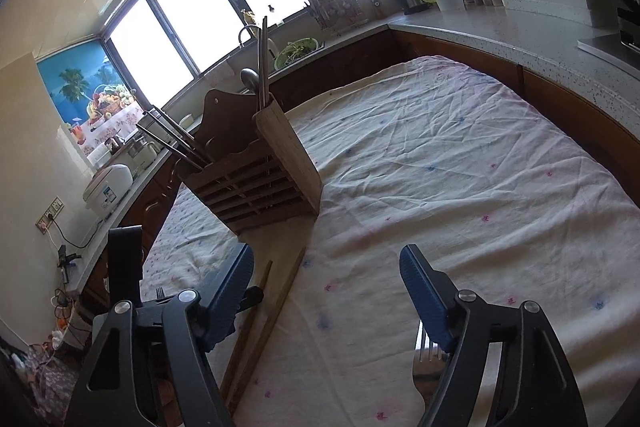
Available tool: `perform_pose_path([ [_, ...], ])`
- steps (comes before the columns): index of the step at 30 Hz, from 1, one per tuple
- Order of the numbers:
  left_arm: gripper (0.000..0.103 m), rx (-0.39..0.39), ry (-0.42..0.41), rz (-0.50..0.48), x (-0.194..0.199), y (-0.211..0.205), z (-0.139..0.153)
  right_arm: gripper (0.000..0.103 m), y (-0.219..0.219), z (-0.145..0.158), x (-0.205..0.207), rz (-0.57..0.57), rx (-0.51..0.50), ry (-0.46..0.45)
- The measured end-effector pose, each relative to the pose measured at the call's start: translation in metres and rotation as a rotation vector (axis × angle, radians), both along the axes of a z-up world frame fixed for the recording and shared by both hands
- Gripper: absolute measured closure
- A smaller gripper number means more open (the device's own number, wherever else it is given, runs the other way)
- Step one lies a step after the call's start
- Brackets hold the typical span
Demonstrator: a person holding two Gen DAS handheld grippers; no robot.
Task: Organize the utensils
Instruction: 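Move both open grippers back down to the wooden chopsticks, then grasp a wooden chopstick with left gripper while right grasps another wooden chopstick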
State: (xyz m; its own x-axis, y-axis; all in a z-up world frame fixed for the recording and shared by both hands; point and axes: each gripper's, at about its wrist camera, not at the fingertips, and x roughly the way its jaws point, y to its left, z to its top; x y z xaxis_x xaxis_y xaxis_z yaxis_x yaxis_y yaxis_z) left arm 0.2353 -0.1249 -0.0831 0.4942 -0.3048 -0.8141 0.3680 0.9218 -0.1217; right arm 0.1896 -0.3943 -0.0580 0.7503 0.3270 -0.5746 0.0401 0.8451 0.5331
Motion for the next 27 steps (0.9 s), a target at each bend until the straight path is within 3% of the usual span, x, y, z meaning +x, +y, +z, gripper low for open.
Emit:
perform_pose_path([
  [2,0.090,0.005,0.002,-0.001,-0.005,0.007,-0.001,0.029,0.006,-0.003,0.005,0.018,-0.004,0.013],
  [4,0.093,0.002,0.004,-0.001,-0.013,0.020,-0.001,0.036,0.015,-0.008,0.012,0.044,-0.014,0.030],
  [11,0.093,-0.067,0.063,0.082,-0.023,0.077,0.000,0.053,0.060,-0.032,0.047,0.169,-0.104,0.122],
  [16,0.092,-0.090,0.087,0.104,-0.011,0.083,-0.001,0.065,0.083,-0.054,0.077,0.212,-0.184,0.211],
  [21,0.092,-0.055,0.063,0.089,-0.006,0.067,-0.001,0.069,0.101,-0.055,0.090,0.235,-0.303,0.214],
  [24,0.092,0.002,0.022,0.064,-0.009,0.057,-0.001,0.082,0.115,-0.055,0.088,0.258,-0.407,0.203],
  [25,0.093,0.019,0.008,0.056,-0.010,0.054,-0.002,0.089,0.117,-0.054,0.087,0.268,-0.414,0.198],
  [27,0.093,0.032,-0.004,0.047,-0.011,0.052,-0.002,0.092,0.117,-0.054,0.085,0.277,-0.415,0.196],
])
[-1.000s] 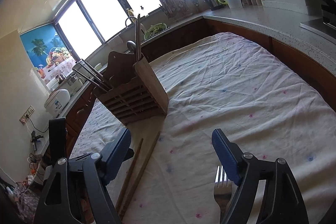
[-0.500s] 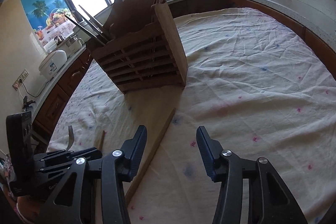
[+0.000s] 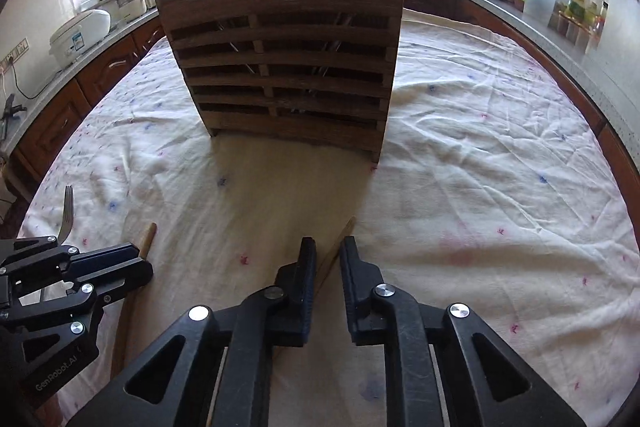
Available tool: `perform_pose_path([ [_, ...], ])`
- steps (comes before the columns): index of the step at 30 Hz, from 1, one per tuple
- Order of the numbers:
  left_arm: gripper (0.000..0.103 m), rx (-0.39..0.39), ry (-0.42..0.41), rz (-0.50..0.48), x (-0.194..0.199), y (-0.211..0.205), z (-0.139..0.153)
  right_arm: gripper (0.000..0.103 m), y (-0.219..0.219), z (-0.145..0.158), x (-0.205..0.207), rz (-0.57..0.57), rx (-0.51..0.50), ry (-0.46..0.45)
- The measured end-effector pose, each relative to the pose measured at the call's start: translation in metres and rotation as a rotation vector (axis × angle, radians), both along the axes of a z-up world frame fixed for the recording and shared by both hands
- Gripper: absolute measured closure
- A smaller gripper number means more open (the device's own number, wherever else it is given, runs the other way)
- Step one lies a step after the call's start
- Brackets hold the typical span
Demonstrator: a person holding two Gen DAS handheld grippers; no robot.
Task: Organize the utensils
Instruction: 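Grasp a wooden chopstick with left gripper while right grasps another wooden chopstick, then lift both held wooden chopsticks upright and carry them above the wooden holder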
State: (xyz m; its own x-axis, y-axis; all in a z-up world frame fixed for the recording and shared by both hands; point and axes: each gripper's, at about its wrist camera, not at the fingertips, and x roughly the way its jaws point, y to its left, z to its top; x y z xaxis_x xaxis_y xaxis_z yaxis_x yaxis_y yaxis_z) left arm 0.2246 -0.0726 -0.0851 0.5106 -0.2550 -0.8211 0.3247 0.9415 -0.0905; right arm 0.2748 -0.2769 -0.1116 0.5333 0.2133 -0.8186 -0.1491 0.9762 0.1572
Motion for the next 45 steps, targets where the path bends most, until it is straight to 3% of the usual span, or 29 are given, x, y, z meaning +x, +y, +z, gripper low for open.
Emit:
perform_pose_path([
  [7,0.098,-0.091,0.011,0.002,-0.008,0.015,0.010,0.098,-0.023,0.014,-0.017,-0.021,0.185,-0.002],
  [13,0.098,-0.174,-0.052,0.016,-0.027,0.032,0.046,0.098,-0.044,0.053,-0.043,-0.037,0.280,-0.084],
  [22,0.098,-0.272,-0.214,0.028,-0.062,0.058,0.115,0.098,-0.063,0.120,-0.070,-0.061,0.327,-0.249],
  [29,0.098,-0.321,-0.282,0.047,-0.076,0.073,0.138,0.098,-0.071,0.153,-0.086,-0.069,0.339,-0.347],
  [45,0.098,-0.343,-0.335,0.068,-0.081,0.085,0.155,0.098,-0.074,0.166,-0.088,-0.074,0.335,-0.395],
])
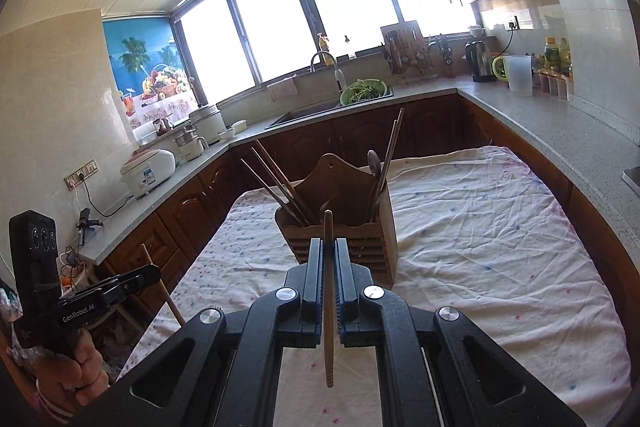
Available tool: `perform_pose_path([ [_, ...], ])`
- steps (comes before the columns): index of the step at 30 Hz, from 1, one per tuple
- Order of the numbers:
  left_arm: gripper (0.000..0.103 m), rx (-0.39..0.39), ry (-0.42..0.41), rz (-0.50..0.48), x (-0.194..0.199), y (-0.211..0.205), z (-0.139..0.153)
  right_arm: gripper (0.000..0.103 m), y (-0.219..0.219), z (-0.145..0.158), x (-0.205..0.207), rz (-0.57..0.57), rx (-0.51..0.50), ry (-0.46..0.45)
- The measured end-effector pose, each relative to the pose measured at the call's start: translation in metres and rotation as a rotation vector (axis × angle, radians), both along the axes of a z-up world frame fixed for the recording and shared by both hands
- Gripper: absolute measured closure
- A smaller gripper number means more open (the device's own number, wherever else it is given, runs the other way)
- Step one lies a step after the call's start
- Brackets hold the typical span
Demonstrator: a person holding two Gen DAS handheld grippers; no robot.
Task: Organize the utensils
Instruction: 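Lift both held wooden chopsticks upright and carry them above the wooden holder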
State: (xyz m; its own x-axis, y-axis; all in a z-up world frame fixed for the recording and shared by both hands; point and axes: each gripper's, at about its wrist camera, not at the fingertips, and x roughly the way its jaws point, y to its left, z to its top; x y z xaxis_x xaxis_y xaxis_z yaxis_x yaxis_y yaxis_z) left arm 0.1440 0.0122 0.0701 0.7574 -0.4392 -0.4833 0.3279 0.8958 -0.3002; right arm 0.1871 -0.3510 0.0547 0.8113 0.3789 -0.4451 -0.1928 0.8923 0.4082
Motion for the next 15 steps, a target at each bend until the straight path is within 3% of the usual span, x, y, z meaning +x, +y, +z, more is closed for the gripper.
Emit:
perform_pose_path([
  [15,0.098,-0.011,-0.027,0.008,0.006,0.000,0.011,0.098,-0.005,0.005,0.006,-0.008,0.004,-0.013],
])
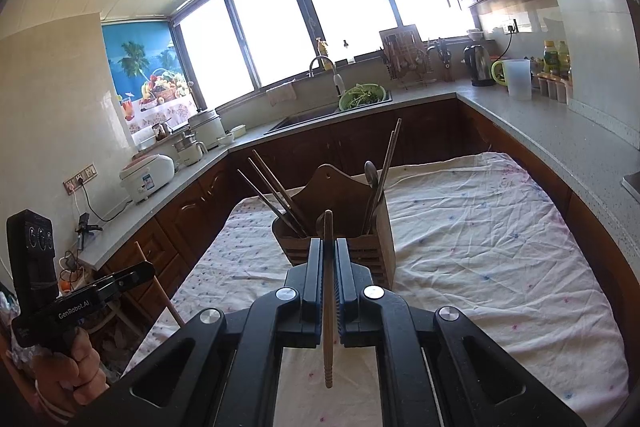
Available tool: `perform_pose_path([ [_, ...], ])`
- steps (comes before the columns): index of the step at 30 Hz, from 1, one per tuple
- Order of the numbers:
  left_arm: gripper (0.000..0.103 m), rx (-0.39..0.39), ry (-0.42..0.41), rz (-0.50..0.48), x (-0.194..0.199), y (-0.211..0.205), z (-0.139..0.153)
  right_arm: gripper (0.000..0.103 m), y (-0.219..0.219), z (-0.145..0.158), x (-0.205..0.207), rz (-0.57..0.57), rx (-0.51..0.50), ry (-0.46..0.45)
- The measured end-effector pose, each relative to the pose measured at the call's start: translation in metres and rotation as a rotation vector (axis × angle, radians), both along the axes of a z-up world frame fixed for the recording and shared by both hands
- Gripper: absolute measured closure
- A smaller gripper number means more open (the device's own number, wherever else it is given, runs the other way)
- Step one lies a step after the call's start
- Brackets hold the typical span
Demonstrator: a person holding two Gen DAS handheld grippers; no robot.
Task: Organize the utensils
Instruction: 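Lift both held wooden chopsticks upright and carry them above the wooden holder, then lower both wooden chopsticks into the holder and open both grippers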
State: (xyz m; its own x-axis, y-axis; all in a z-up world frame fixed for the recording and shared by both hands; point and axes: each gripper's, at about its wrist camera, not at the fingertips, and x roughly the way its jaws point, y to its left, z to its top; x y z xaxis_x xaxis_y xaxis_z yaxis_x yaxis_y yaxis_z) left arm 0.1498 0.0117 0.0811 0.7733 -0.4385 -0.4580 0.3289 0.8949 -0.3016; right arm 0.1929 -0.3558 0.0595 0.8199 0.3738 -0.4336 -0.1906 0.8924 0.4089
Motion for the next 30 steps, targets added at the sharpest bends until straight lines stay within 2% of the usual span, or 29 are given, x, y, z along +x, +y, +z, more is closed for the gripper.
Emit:
perform_pose_path([
  [16,0.098,0.009,-0.095,-0.006,0.018,-0.008,0.039,0.098,-0.009,0.027,0.020,-0.019,-0.004,-0.058],
  [22,0.098,0.019,-0.165,-0.003,0.034,-0.014,0.067,0.098,-0.014,0.051,0.038,-0.034,-0.015,-0.113],
  [30,0.098,0.030,-0.282,0.017,0.077,-0.026,0.111,0.098,-0.021,0.087,0.075,-0.065,-0.020,-0.194],
])
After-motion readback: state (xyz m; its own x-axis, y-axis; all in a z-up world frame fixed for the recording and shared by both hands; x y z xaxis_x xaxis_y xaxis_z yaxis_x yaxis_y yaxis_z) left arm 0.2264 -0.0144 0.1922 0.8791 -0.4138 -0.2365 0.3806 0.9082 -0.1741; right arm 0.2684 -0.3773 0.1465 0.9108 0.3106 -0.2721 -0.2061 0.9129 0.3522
